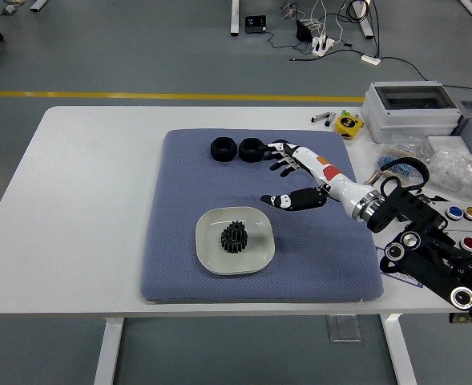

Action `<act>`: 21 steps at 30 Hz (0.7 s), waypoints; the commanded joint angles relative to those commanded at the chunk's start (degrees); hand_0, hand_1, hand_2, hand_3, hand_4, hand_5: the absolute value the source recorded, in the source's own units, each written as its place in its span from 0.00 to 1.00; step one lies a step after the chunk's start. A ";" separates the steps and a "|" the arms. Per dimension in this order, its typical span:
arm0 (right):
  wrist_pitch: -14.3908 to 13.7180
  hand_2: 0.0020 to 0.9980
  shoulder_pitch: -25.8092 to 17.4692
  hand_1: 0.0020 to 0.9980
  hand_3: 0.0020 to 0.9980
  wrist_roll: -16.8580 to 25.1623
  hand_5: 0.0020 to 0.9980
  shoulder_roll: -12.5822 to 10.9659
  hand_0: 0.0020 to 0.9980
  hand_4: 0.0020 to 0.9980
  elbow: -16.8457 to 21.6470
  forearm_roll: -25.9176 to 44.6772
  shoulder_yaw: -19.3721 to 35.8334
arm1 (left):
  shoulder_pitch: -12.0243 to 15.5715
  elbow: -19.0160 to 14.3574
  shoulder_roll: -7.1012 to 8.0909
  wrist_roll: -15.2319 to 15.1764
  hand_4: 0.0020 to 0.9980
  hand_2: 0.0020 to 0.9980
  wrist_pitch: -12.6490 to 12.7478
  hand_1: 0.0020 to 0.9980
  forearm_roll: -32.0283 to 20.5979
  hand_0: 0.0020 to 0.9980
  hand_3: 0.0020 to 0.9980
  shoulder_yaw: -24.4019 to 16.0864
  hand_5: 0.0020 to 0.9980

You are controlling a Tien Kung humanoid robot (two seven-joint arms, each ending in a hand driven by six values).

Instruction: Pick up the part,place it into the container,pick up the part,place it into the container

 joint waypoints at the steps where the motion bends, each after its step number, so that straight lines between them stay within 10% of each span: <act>1: 0.30 0.82 -0.38 0.73 0.85 0.16 0.34 -0.31 0.68 0.90 0.38 2.23 0.48 | 0.00 0.00 -0.03 0.01 0.62 0.64 0.00 0.61 0.15 0.71 0.56 -0.11 0.69; 8: 1.50 0.83 -3.81 0.75 0.85 2.49 0.46 -1.37 0.73 0.93 0.65 19.37 5.22 | -0.01 0.00 -0.17 0.02 0.62 0.64 -0.06 0.61 0.29 0.71 0.56 -0.06 0.69; 9: 1.60 0.84 -4.23 0.80 0.86 2.78 0.72 -1.40 0.81 1.00 0.49 21.60 5.75 | 0.03 0.00 -0.17 0.01 0.62 0.64 -0.07 0.62 0.21 0.71 0.56 0.03 0.69; 21: 2.90 0.85 -8.37 0.81 0.86 7.20 0.79 -0.77 0.86 1.00 -3.20 50.08 12.43 | 0.41 0.00 -0.14 0.01 0.62 0.64 -0.15 0.62 0.15 0.71 0.56 0.36 0.69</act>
